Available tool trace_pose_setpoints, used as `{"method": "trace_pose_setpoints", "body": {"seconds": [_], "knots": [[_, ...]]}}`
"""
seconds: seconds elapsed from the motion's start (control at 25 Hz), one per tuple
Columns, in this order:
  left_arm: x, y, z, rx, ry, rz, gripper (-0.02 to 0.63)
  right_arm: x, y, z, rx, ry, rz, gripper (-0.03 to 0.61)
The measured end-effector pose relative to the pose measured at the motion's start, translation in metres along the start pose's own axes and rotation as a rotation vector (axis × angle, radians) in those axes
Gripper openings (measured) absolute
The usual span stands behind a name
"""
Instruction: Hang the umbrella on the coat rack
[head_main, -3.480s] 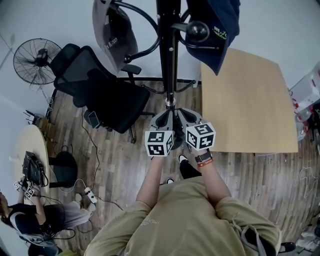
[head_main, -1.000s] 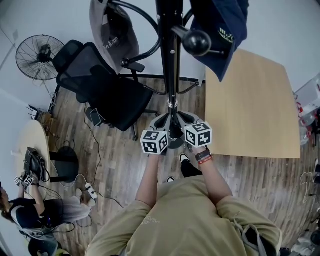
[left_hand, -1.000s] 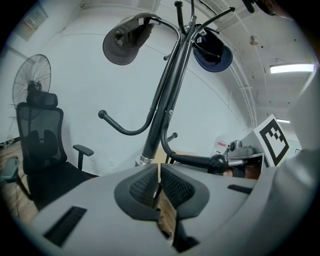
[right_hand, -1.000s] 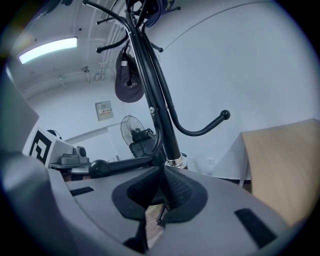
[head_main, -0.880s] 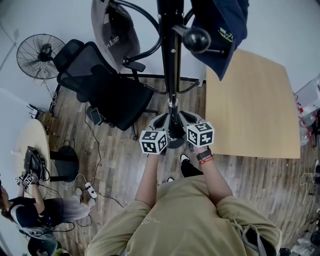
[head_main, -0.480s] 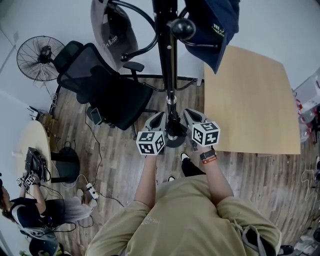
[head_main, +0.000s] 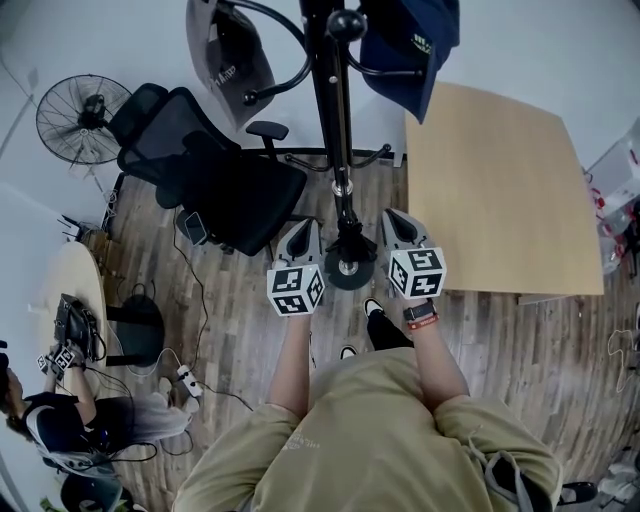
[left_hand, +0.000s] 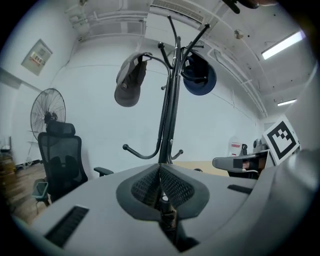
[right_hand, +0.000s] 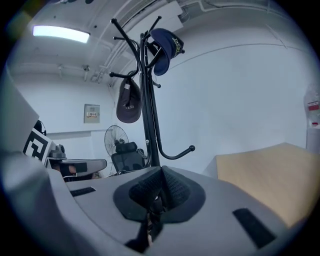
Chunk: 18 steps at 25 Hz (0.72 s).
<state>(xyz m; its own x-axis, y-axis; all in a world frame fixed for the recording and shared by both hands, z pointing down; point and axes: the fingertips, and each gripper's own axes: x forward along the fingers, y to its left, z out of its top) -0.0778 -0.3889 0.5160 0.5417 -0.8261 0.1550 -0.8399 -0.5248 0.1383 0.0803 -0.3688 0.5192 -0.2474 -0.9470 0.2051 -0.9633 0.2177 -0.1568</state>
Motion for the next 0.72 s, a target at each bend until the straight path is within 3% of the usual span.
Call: {"method": "trace_pose_setpoints", "body": {"seconds": [0.2,0.72], "knots": [[-0.024,-0.003,0.014,0.079,-0.042,0.025,0.023,-0.024,0.005,0.000,0.004,-0.033,-0.026,0.016],[-0.051,-0.016,0.005,0.087,-0.034,0.000,0.023,-0.061,0.012,0.001,-0.010,-0.062,-0.054,0.015]]}}
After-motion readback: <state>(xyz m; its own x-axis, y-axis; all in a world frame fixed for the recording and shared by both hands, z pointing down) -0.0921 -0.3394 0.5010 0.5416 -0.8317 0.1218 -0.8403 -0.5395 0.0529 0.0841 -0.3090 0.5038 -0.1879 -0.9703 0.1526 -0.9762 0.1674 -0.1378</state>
